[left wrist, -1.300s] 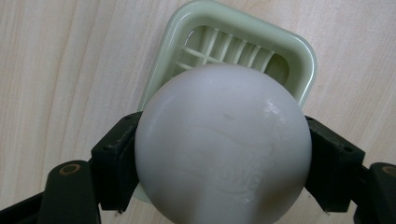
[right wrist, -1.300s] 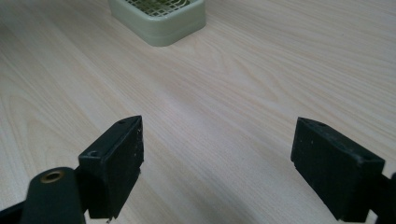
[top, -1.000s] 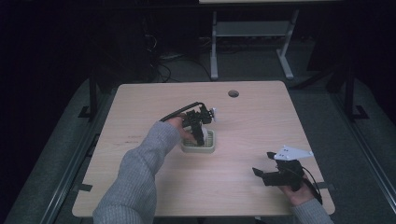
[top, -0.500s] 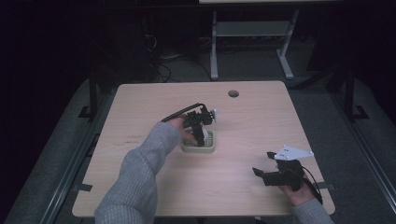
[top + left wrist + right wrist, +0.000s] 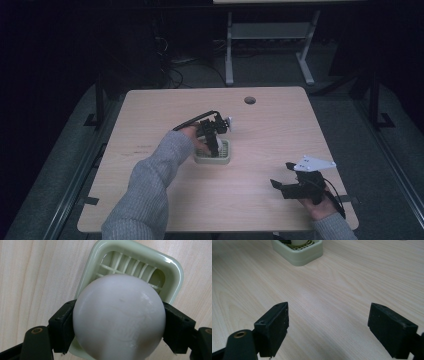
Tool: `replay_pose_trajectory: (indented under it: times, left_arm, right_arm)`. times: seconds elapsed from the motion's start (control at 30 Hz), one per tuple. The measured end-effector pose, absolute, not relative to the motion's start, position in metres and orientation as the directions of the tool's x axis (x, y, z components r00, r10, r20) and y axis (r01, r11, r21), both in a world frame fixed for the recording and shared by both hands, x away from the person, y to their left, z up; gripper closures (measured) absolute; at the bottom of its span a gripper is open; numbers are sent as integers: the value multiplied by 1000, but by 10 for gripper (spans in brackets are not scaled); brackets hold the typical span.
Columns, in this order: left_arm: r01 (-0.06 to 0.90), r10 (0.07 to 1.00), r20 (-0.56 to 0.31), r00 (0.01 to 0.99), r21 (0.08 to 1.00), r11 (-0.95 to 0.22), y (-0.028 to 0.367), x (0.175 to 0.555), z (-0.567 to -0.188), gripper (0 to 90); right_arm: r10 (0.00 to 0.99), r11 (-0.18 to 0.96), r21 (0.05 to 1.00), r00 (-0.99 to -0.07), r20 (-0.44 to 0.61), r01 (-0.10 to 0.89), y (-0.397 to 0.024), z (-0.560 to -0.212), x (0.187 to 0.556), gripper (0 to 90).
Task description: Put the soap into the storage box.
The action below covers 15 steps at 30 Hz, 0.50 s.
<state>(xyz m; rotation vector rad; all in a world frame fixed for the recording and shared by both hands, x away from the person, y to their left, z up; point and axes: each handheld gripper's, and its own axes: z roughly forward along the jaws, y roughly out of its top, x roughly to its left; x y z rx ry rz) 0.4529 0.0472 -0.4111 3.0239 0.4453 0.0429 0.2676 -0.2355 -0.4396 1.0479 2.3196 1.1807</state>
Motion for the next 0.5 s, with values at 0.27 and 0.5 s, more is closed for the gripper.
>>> replay_pose_trajectory:
  times: [0.27,0.5]
  left_arm:
    - [292,295,9,955,122,-949,50,452,-402,219]
    - [294,297,5,955,123,-948,52,451,-401,207]
  right_arm:
    - [736,387,799,-676,32,460,-234,-440,268,165]
    - [741,383,798,-671,36,466,-235,-440,268,165]
